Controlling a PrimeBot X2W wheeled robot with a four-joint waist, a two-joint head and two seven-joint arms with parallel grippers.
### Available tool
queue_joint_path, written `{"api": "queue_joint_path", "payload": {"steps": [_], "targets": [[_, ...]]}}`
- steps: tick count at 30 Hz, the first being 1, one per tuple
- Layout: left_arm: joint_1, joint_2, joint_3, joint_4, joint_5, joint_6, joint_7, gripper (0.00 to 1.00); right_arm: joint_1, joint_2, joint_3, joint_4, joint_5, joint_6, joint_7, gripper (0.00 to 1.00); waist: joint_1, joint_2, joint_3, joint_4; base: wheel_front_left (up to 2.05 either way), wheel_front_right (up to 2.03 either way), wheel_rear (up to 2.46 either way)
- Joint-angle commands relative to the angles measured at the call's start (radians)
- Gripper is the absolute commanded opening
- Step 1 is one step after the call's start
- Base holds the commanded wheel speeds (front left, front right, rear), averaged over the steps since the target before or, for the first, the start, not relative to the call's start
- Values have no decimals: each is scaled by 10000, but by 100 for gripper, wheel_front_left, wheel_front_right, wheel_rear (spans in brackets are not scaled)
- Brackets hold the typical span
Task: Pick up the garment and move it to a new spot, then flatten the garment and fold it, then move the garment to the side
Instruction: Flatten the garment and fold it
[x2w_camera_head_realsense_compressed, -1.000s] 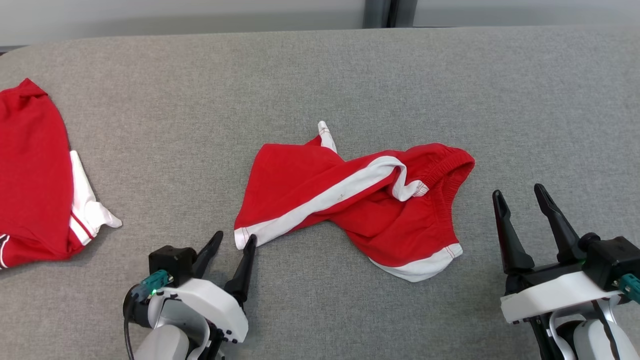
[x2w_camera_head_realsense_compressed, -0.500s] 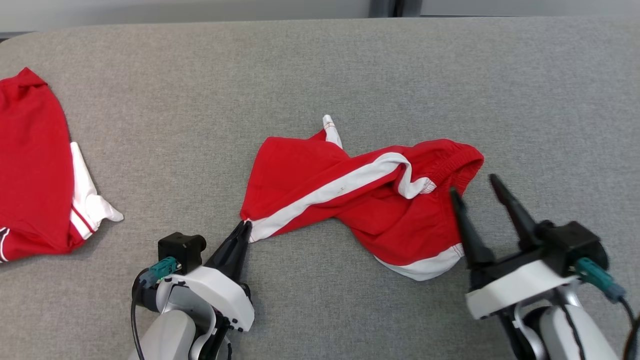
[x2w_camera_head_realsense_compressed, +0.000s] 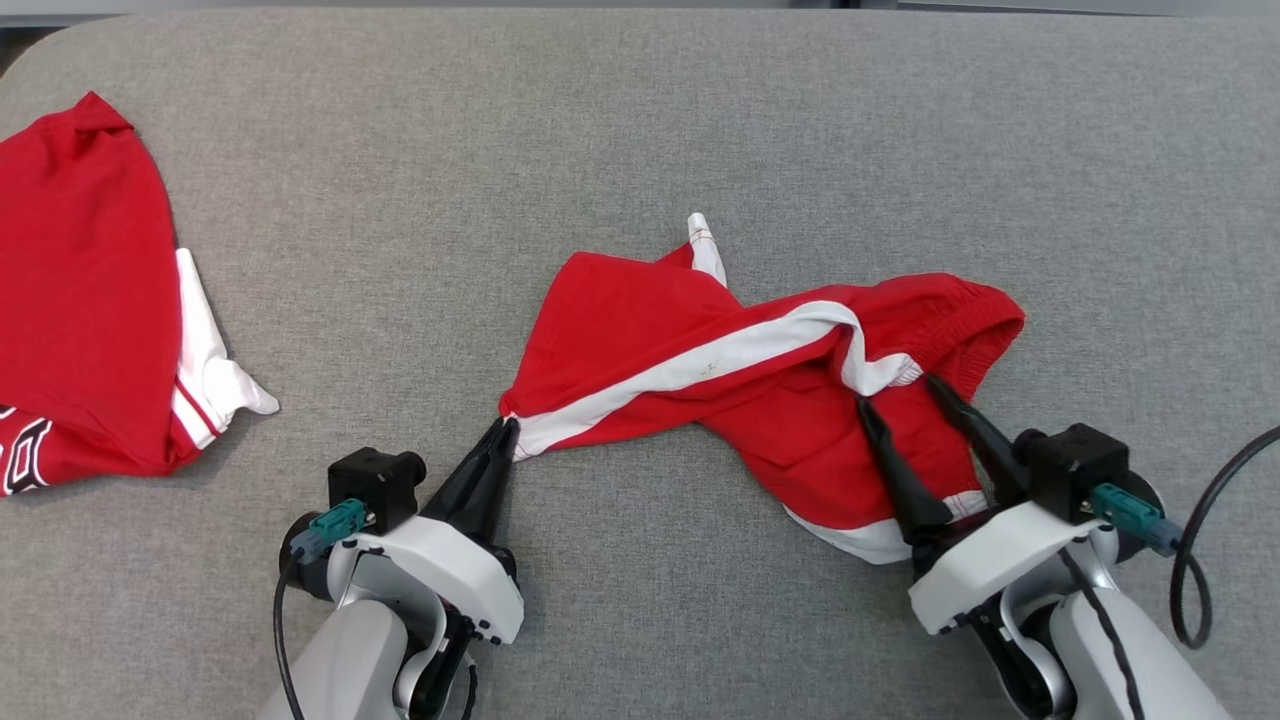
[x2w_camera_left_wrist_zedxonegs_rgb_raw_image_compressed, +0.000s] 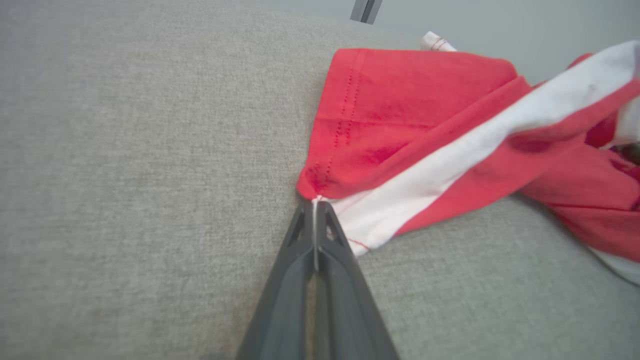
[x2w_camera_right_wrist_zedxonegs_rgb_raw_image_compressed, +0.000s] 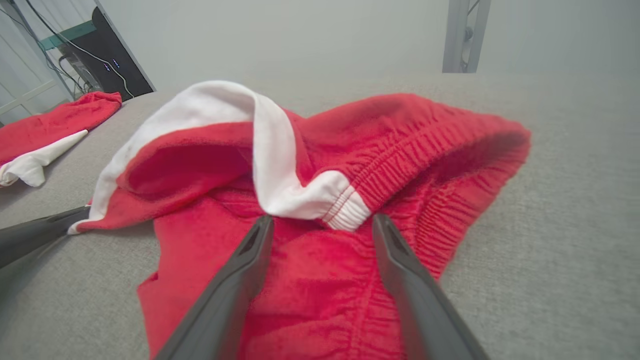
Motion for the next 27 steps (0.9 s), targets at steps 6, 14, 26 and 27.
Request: {"api": "queue_joint_path", "payload": {"steps": [6, 14, 26, 27], "targets": [[-131, 115, 25, 342, -56, 66, -110, 0, -273, -237, -314, 382, 195, 2, -197, 100, 0, 0, 41, 60, 0, 0, 0], [-277, 138, -30, 538, -83, 31, -294, 0, -744, -301, -127, 663, 423, 2, -386, 30, 0, 0, 37, 146, 0, 0, 0], [-311, 308, 244, -409, 214, 311, -807, 0, -655, -609, -148, -261, 437, 2, -617, 0, 0, 0, -242, 26, 0, 0, 0], [-314, 343, 302, -599, 254, 333, -817, 0, -645, -632, -174, -409, 418, 2, -644, 0, 0, 0, -281, 7, 0, 0, 0]]}}
